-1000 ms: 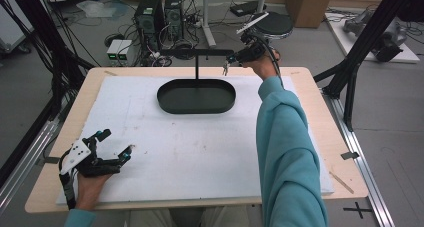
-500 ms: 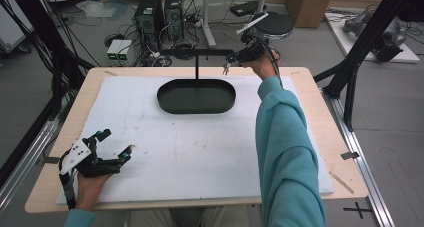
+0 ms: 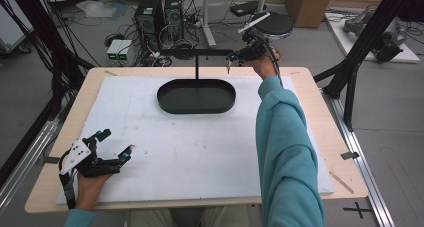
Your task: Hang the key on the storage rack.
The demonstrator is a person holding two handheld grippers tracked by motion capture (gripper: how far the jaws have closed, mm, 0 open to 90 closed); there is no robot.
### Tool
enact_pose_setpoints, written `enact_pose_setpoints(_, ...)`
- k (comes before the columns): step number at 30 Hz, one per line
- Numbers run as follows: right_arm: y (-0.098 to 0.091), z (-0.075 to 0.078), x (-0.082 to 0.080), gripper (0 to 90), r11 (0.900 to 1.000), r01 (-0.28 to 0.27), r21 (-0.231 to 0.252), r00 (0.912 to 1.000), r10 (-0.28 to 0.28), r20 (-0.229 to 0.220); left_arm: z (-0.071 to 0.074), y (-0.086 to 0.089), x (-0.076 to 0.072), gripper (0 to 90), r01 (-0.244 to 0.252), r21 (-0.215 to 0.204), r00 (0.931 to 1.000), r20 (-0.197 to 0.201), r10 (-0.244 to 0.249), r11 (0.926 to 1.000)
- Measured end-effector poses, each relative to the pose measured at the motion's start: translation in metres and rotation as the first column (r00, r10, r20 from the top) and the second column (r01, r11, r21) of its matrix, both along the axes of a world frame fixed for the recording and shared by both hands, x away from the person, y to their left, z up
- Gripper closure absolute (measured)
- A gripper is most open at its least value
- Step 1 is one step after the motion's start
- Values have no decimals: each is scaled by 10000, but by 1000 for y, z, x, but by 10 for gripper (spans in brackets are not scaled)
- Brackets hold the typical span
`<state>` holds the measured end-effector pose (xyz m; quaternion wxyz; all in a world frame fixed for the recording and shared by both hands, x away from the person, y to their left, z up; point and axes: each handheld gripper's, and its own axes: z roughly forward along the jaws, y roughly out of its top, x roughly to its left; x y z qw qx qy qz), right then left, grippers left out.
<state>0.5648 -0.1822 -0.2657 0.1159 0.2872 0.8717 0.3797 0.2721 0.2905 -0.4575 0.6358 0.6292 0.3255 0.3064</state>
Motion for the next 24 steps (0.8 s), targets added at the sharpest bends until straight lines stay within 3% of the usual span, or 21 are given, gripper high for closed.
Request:
enact_pose_setpoints(18, -2, -8, 10, 852, 9990, 374, 256, 9985, -384, 382, 0, 0, 0, 17, -15, 31, 10000, 4, 15, 10000)
enact_pose_setpoints(20, -3, -7, 10, 725, 9965, 736, 397, 9951, -760, 634, 0, 0, 0, 17, -16, 30, 10000, 2, 16, 10000)
enact_pose_setpoints(22, -7, -6, 10, 645, 9935, 926, 666, 9939, -963, 541, 0, 0, 0, 17, 0, 4, 10000, -7, 0, 10000)
enact_pose_setpoints(24, -10, -5, 9, 497, 9886, 1355, 654, 9879, -1399, 672, 0, 0, 0, 17, -15, -18, 10000, -20, 14, 10000)
